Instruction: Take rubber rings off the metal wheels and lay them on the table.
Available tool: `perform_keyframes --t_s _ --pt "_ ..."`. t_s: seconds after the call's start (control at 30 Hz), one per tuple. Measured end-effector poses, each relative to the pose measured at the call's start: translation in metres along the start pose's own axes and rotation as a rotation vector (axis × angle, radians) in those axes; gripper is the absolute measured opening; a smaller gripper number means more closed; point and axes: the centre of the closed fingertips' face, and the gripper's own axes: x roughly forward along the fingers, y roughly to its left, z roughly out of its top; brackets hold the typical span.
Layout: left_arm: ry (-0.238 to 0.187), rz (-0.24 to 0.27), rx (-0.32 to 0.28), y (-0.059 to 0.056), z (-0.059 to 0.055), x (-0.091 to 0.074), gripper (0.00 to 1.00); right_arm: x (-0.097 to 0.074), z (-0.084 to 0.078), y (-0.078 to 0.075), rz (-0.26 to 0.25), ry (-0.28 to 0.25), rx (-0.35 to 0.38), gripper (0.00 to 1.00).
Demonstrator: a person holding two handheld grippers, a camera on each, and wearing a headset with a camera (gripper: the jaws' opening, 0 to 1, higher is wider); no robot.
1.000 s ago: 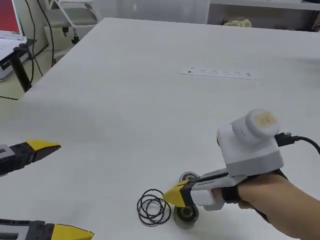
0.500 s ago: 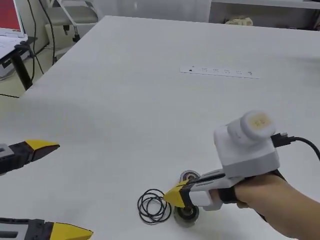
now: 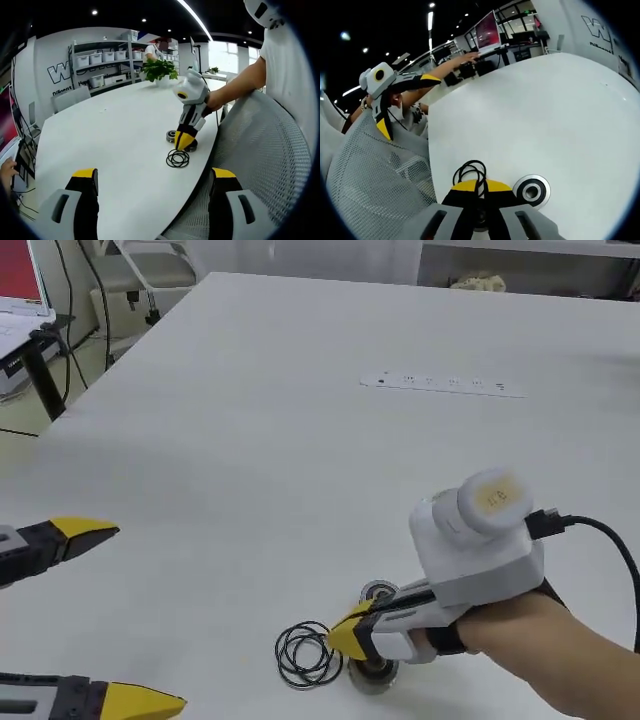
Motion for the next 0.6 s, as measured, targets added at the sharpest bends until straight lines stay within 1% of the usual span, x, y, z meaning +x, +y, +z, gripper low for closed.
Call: perform_keyframes --t_s 0.43,0.6 --pt "0.004 0.006 0.002 0.0003 -0.0011 -0.0014 0.89 0.0005 -0.0009 -0.0028 -0.022 0.019 -0.047 0.06" --pt "0.006 0.007 0.002 0.0004 -0.0018 -0.0014 0.89 -0.0023 0.0026 -0.0038 -0.024 0.006 -0.044 0.06"
